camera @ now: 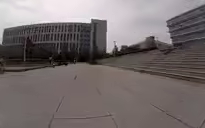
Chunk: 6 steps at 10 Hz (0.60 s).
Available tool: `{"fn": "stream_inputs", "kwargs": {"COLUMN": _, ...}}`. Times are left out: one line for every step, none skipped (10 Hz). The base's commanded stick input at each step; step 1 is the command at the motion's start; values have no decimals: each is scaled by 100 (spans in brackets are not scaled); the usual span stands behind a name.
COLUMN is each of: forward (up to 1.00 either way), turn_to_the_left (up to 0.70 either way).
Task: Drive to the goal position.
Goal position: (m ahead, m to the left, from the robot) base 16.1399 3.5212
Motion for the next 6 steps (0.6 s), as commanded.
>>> {"fn": "stream_inputs", "kwargs": {"forward": 100, "turn_to_the_left": 18}}
{"fn": "stream_inputs", "kwargs": {"forward": 100, "turn_to_the_left": 26}}
{"fn": "stream_inputs", "kwargs": {"forward": 100, "turn_to_the_left": 2}}
{"fn": "stream_inputs", "kwargs": {"forward": 100, "turn_to_the_left": 11}}
{"fn": "stream_inputs", "kwargs": {"forward": 100, "turn_to_the_left": 28}}
{"fn": "stream_inputs", "kwargs": {"forward": 100, "turn_to_the_left": 20}}
